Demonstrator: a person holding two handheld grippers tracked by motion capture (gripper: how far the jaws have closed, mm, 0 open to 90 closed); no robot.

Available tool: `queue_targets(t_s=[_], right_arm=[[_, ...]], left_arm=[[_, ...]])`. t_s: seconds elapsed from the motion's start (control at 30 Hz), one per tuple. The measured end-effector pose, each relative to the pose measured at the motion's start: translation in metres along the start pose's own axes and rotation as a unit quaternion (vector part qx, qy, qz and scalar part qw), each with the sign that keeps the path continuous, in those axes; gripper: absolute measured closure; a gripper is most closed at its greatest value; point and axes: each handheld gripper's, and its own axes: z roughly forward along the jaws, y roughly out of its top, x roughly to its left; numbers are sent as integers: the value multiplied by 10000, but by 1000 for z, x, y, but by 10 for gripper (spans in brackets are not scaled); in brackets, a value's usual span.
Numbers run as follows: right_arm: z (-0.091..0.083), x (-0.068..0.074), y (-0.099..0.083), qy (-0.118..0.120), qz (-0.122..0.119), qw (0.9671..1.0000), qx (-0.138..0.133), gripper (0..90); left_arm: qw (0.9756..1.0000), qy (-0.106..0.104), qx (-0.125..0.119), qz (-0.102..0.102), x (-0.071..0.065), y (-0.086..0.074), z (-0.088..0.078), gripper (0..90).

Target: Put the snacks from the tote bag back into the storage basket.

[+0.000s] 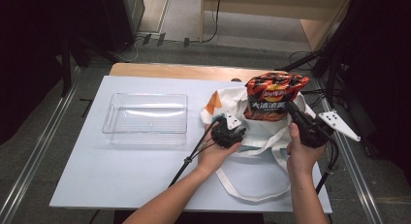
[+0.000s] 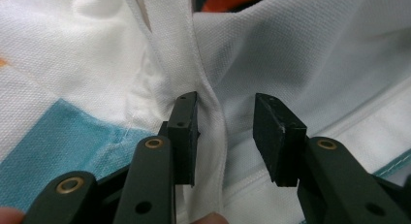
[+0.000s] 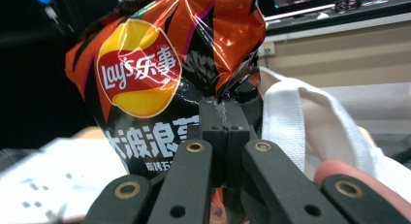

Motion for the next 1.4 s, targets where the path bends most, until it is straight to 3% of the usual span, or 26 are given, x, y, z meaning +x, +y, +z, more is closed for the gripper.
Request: queue_targets(t_s=[0.1, 0.13, 0.23, 0.3, 0.4, 0.47, 0.57, 0.63, 0.73, 0.83, 1.0, 1.13, 1.3, 1.4], right_arm=[[-4, -10, 3, 58, 416, 9991, -114, 900], [-5, -12, 4, 40, 453, 9989, -126, 900], [-8, -12, 3, 28, 383, 9991, -178, 900], [-9, -7, 5, 129, 318, 9991, -264, 900], [-12, 0, 11, 310, 424, 9978, -408, 900], [-17, 5, 17, 446, 430, 9961, -625, 900], [-25, 19, 31, 114, -40, 9975, -694, 900], [-27, 22, 31, -13, -102, 9975, -701, 900], [-23, 19, 23, -131, -136, 9978, -631, 900], [-21, 11, 17, -287, -44, 9979, -578, 900], [-17, 7, 11, -325, -35, 9983, -492, 900], [-16, 14, 10, -265, -124, 9984, -476, 900], [-16, 18, 9, -174, -153, 9986, -478, 900], [-17, 19, 8, -163, -168, 9987, -463, 900]], left_arm=[[10000, -48, 64, 54, 1, -1, 1, 608], [9999, -53, 78, 66, 1, -1, 2, 607], [9999, -49, 120, 66, 1, -2, 3, 602], [9999, -73, 143, 45, 2, -2, 4, 600], [9997, -117, 210, 73, 2, -3, 4, 587], [9994, -187, 232, 149, 1, -4, 5, 553], [9995, -251, 14, 197, -4, -6, -1, 504], [9992, -338, -222, 59, -5, -7, -7, 467], [9972, -545, -505, -106, -3, -9, -21, 448], [9938, -713, -839, -132, 0, -8, -38, 443], [9902, -856, -1081, -228, 4, 8, -52, 432], [9836, -1066, -1397, -417, 4, 22, -62, 424], [9832, -1077, -1375, -523, 3, 34, -60, 346], [9800, -1150, -1503, -608, 1, 39, -62, 325]])
